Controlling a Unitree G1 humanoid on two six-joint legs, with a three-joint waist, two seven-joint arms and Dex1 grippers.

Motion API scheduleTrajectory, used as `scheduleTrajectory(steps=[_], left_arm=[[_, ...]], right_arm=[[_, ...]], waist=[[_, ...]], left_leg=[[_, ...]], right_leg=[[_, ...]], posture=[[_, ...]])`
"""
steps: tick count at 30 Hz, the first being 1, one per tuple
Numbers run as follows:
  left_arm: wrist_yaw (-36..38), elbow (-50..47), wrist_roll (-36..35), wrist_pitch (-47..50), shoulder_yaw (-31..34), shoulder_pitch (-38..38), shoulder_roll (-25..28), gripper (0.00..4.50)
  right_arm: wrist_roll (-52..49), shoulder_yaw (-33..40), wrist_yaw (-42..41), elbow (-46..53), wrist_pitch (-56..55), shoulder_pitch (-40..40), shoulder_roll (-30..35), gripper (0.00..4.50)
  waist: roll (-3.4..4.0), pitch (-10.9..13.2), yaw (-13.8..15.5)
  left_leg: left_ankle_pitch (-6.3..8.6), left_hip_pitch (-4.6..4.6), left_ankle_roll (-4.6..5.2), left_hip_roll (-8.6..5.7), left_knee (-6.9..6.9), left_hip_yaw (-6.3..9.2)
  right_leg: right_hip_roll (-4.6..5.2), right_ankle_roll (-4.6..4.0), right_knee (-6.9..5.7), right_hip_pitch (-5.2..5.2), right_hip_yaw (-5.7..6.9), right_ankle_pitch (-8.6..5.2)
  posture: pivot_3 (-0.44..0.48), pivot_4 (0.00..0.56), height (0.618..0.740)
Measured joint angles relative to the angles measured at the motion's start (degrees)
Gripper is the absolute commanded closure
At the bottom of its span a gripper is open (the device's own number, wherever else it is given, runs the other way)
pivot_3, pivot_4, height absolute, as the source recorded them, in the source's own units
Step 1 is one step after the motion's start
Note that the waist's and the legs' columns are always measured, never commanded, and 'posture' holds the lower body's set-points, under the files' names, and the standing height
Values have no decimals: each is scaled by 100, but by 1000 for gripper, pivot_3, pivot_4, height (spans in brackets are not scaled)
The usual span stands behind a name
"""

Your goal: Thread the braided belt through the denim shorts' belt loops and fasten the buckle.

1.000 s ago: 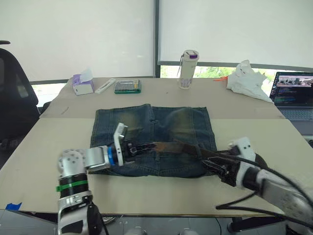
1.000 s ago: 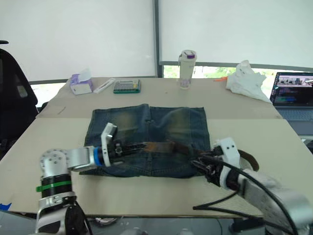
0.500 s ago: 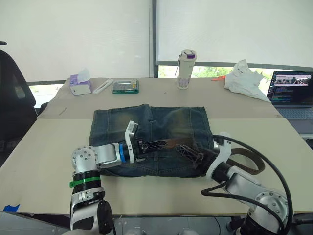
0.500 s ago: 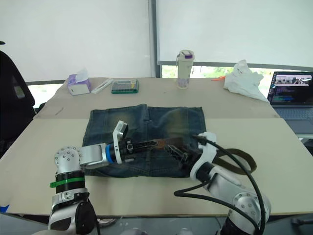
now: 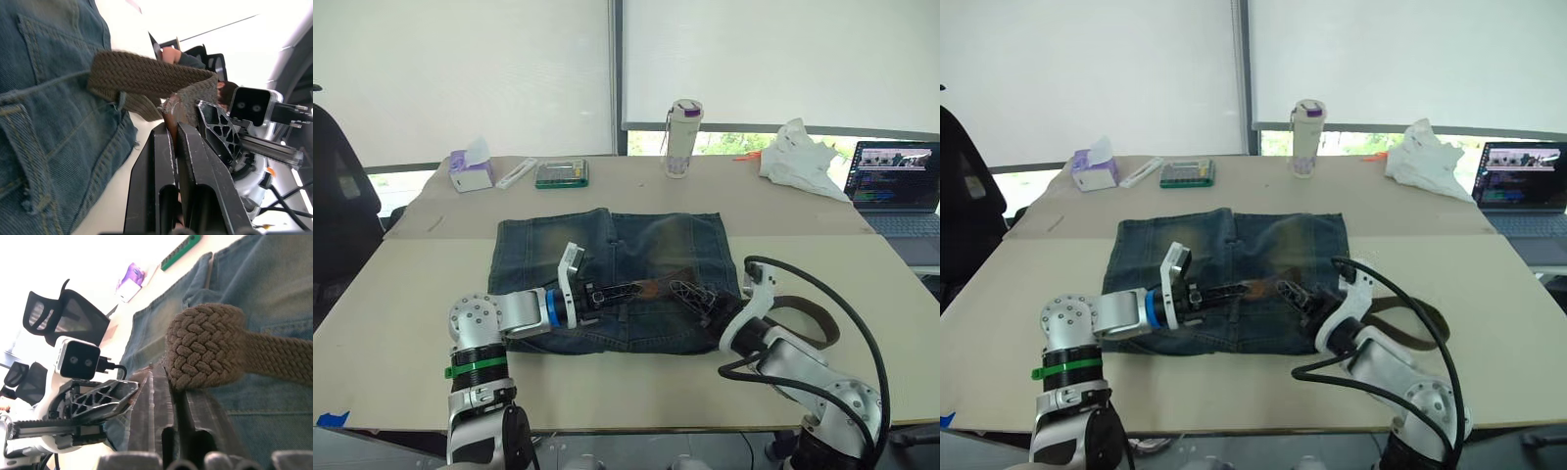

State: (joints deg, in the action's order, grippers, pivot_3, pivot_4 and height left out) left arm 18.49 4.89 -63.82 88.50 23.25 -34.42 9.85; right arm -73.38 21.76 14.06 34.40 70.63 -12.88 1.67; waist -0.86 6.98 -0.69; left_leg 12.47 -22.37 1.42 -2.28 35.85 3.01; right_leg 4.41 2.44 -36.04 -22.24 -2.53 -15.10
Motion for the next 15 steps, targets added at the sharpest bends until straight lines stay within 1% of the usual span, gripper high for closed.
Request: scheduleTrajectory(steps=[3,5,7,8,9,11,12,13,15], left_arm=[[206,-268,196,-404,-325,123,128,4500],[575,-591,442,-882,-740,239,376,3789],[942,-858,701,-1371,-987,352,690,3176],[1303,-1077,925,-1777,-1215,494,1052,2802],[1809,-1339,1205,-2248,-1428,741,1580,2439],[2507,-1529,1586,-2920,-1557,1079,2237,1779],[2972,-1605,1796,-3381,-1637,1279,2536,1425],[3339,-1653,1998,-3771,-1741,1434,2744,1128],[4041,-1684,2359,-4521,-1975,1762,3116,1128]], right_arm=[[-106,-157,137,-31,-196,40,183,4484],[-164,-301,214,-43,-334,42,365,4500],[-219,-410,268,-44,-424,44,540,4500],[-212,-508,309,-56,-426,35,660,4500],[-202,-610,360,-60,-425,43,788,4500],[-138,-715,419,-86,-428,62,994,4500],[-88,-788,475,-129,-447,41,1034,4500],[-49,-850,512,-155,-507,35,1020,4500],[93,-1057,580,-247,-630,5,917,4500]], waist=[[0,0,0],[2,1,-4],[4,3,-13],[6,4,-43],[8,5,-84],[14,8,-106],[16,10,-90],[18,11,-75],[20,12,-44]], left_leg=[[0,-1,0,1,0,-2],[0,-1,0,4,-2,-5],[0,0,0,10,-6,-7],[0,0,0,14,-12,-12],[1,7,-2,24,-23,-22],[-10,16,-18,28,-57,-23],[-12,16,-21,32,-64,-21],[-12,16,-21,38,-65,-21],[-13,15,-22,48,-70,-19]], right_leg=[[0,0,2,0,-1,0],[0,-3,4,-1,-2,-1],[1,-7,7,-1,-3,-2],[2,-19,9,-3,-8,-1],[4,-33,16,-5,-13,3],[10,-51,22,-7,-14,-2],[10,-55,24,-8,-9,-4],[12,-64,25,-8,-10,-7],[14,-73,27,-8,-16,-10]], posture=[[0,150,740],[0,150,740],[0,150,740],[0,150,740],[0,150,740],[0,150,740],[0,150,740],[0,150,740],[0,150,740]])
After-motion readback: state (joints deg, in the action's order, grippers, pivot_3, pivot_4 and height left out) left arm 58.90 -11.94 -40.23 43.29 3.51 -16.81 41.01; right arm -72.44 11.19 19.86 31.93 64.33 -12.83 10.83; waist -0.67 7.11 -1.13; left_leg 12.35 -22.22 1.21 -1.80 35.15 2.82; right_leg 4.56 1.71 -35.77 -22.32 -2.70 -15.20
